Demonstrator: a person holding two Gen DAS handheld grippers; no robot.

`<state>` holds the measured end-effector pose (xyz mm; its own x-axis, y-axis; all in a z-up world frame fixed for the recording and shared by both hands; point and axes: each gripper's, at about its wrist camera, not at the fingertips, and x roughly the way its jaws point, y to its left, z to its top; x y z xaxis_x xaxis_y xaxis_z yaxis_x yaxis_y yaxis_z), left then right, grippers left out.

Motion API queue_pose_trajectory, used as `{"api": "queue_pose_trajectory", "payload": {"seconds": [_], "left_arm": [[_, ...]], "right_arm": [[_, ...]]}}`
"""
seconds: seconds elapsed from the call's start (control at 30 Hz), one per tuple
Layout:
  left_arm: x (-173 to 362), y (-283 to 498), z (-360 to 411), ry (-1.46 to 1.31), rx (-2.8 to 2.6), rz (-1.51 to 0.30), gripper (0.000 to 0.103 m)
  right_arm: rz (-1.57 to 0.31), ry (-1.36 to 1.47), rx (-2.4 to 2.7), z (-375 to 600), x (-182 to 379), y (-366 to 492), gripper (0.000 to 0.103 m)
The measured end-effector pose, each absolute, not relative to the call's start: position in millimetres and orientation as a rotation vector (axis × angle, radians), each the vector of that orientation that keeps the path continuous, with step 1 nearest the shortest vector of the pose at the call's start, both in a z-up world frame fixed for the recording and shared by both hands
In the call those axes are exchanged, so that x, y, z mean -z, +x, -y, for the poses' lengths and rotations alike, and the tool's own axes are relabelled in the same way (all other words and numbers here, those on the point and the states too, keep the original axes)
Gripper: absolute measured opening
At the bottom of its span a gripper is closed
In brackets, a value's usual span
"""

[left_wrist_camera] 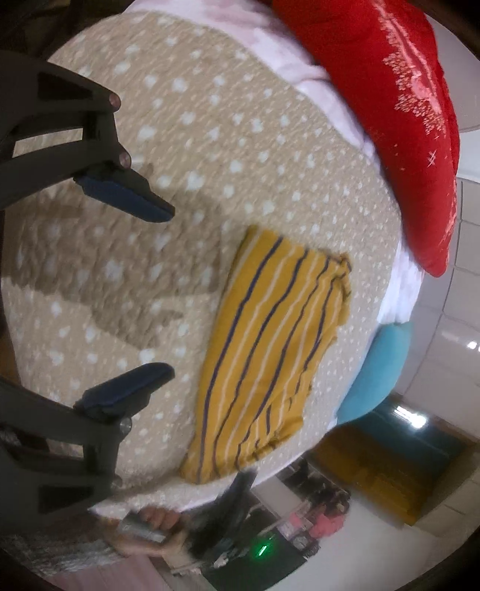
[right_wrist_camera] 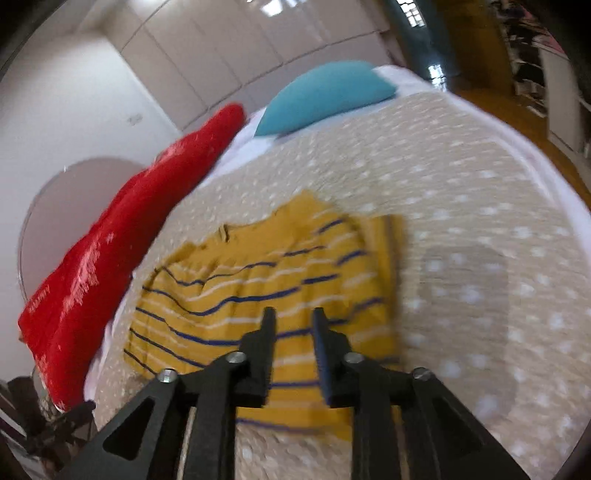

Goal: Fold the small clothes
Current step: 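Release the folded sweater and withdraw both grippers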

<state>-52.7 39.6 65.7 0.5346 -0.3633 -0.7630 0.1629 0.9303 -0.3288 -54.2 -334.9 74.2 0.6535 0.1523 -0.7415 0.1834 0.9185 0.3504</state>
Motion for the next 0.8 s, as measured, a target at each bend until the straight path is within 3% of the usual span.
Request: {"api": "queue_pose_trajectory", "payload": {"seconds": [0.27,0.3,0.4,0.43,0.8], "left_arm": [[-46.9,-70.4,-17.0,-0.161,0.327,-0.982,0.077],[-45.0,-71.5,-17.1,-0.152,0.323,-0.985,0.077],[-40.2,-70.2,-20.3,-0.148,0.299,-0.987,0.077],[-38.8,-69.5,-22.2,-0.155,0.295,-0.988,0.077],[-32.8,-80.0,-19.4,-0.16,0.253,-1.002,0.078]], "right_arm": [[-0.935,0.457,0.24,380.4,-33.3,6.3,0.025],[-0.916,0.476,0.248,385.7,-37.9,3.3,0.025],[-0.849,0.469,0.311,393.1,-57.0,-18.2,0.047],[-0.836,0.474,0.293,394.1,-62.7,-26.8,0.048],[-0.858,0.359,0.15,355.8,-76.7,-125.9,0.051]]}}
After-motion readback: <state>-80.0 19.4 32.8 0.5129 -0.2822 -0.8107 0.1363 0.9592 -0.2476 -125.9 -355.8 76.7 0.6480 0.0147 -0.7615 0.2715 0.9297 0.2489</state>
